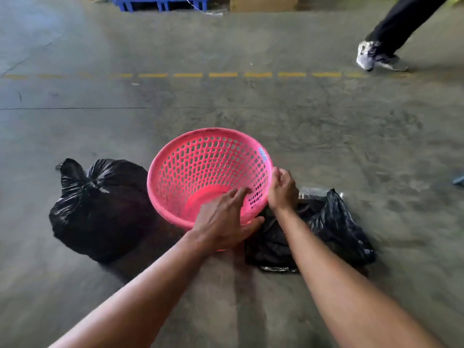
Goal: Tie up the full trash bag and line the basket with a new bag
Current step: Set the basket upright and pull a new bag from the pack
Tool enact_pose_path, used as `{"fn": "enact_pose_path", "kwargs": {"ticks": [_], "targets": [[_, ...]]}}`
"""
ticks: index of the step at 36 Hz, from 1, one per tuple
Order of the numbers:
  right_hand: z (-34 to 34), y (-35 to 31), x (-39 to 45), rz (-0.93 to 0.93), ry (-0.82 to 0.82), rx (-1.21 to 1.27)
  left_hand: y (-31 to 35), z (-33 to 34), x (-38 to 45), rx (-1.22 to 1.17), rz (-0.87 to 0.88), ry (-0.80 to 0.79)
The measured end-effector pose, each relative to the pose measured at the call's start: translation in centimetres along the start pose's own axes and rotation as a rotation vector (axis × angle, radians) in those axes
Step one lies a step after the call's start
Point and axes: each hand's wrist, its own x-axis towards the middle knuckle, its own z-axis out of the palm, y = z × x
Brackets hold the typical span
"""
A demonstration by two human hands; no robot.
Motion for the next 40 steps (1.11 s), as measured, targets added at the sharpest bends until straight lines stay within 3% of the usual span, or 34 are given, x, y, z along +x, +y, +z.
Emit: {"fn": "enact_pose_path", "kwargs": {"ticks": [5, 9, 12, 15, 18, 21, 24, 28, 33, 40], "targets": [[-3.6, 4.6, 3.3, 0.114, 0.020, -0.055, 1.0, 2.6, 2.0, 0.185, -0.021, -0.098], [-7.2, 11.5, 4.3, 0.343, 0.023, -0.165, 0.9, 3.2, 2.0, 0.255, 0.002, -0.055], [-9.9, 16.9, 3.6, 0.549, 0.163, -0.160, 1.0, 3.4, 2.2, 0.286, 0.019, -0.029], [-11.0, 22.3, 2.6, 0.813, 0.348, -0.090, 0.9, 3.9, 2.3, 0.309, 0.040, 0.009], [-10.0, 26.5, 1.8, 0.976, 0.331, 0.107, 0.9, 4.1, 2.2, 0.327, 0.032, 0.029], [-8.6, 24.3, 0.5, 1.072, 0.352, 0.328, 1.1, 4.1, 2.0, 0.315, 0.032, 0.027], [-7.5, 23.5, 0.6, 1.087, 0.327, 0.461, 1.3, 3.9, 2.0, 0.293, 0.028, 0.014], [-6.6, 24.6, 0.3, 1.177, 0.161, 0.543, 1.3, 3.9, 2.1, 0.300, 0.026, 0.005], [-6.6, 24.0, -0.4, 1.242, 0.036, 0.398, 1.1, 4.0, 2.2, 0.289, 0.019, 0.004], [-4.4, 26.2, -0.1, 1.195, 0.058, 0.365, 1.2, 3.9, 2.0, 0.288, 0.005, 0.008]]}}
